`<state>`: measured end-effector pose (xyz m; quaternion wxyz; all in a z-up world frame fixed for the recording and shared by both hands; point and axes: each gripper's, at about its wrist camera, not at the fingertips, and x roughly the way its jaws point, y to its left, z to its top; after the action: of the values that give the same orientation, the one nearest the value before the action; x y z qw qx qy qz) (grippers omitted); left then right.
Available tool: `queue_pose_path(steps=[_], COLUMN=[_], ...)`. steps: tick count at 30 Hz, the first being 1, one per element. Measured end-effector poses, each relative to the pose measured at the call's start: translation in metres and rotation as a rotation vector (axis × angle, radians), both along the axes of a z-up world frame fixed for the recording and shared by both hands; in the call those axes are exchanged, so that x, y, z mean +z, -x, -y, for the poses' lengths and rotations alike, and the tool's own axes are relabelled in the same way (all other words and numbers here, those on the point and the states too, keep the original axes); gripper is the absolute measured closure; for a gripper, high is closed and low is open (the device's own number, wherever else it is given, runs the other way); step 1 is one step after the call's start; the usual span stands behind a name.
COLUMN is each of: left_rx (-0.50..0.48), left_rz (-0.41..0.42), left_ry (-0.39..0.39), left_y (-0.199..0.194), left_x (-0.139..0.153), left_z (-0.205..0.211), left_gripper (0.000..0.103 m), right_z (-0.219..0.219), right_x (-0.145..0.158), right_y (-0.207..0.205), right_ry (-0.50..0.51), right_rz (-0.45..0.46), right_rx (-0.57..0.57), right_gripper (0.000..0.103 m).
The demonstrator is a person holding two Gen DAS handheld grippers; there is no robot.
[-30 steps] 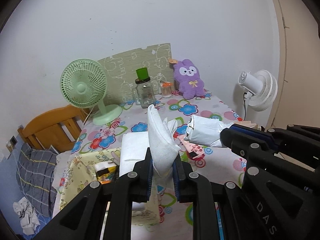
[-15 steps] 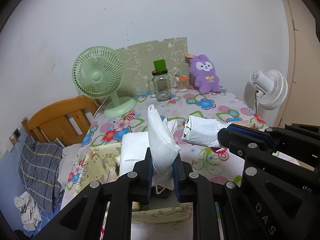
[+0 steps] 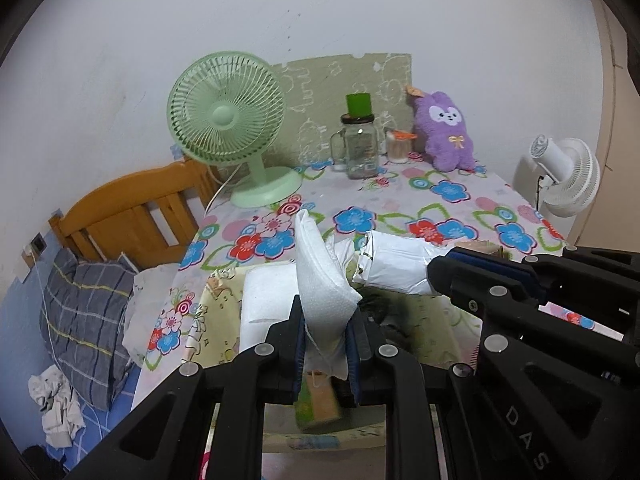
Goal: Organize soft objects
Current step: 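Carry the white cloth with the left tool while the right tool carries the roll toward the fabric box, then open both tools to drop the roll and white cloth into the fabric box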
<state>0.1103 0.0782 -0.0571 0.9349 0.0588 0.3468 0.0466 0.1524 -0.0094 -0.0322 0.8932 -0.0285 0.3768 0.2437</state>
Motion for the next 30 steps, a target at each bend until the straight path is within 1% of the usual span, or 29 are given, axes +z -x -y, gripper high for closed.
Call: queue_pose_path(steps=[9,14,17,19,20,22,23,26,28,29,30], left_rx=[0.030,0.050,0.053,0.052,0.054,0.060,0.059,0.049,0.044,0.041,0.037], left_rz=[-0.053,-0.089,-0.115,-0.130,-0.136,-0.146,-0.147,-0.148,-0.151,-0.154,-0.159], left_ry=[0.022,0.049,0.059,0.073,0.078,0.083,0.084,0.081,0.082,0.085,0.088], left_y=[-0.010,-0.012,-0.013,-0.013,-0.014,-0.015,-0.015,-0.013,-0.012,-0.012,-0.011], left_x=[-0.018,-0.028,-0.034,-0.037,-0.039,-0.041,-0.041,-0.041,-0.042,-0.042,-0.043], left_z=[-0.027,-0.042,-0.048,-0.051,-0.052,-0.055,-0.055,-0.056,-0.055,-0.055,-0.055], left_gripper=[0.087,0.086,0.084,0.075,0.073,0.066,0.064,0.056,0.044,0.043,0.041], right_z=[-0.031,-0.047,-0.054,-0.058,-0.059,-0.063,-0.064,-0.066,-0.067,-0.068,-0.067], right_x=[-0.016,-0.026,-0.032,-0.038,-0.040,-0.042,-0.043,-0.045,-0.045,-0.045,-0.045], right_y=[-0.010,-0.013,-0.016,-0.018,-0.019,-0.020,-0.020,-0.019,-0.019,-0.019,-0.019], right_ry=[0.011,0.011,0.015,0.010,0.007,0.011,0.013,0.013,0.031,0.042,0.051], right_rz=[-0.050,-0.080,-0.100,-0.124,-0.131,-0.136,-0.136,-0.147,-0.140,-0.134,-0.129], right_rx=[0.046,0.077,0.087,0.093,0.097,0.104,0.106,0.123,0.121,0.119,0.116], right_gripper=[0.095,0.095,0.095,0.095,0.095,0.095,0.095,0.092,0.088,0.081,0.071])
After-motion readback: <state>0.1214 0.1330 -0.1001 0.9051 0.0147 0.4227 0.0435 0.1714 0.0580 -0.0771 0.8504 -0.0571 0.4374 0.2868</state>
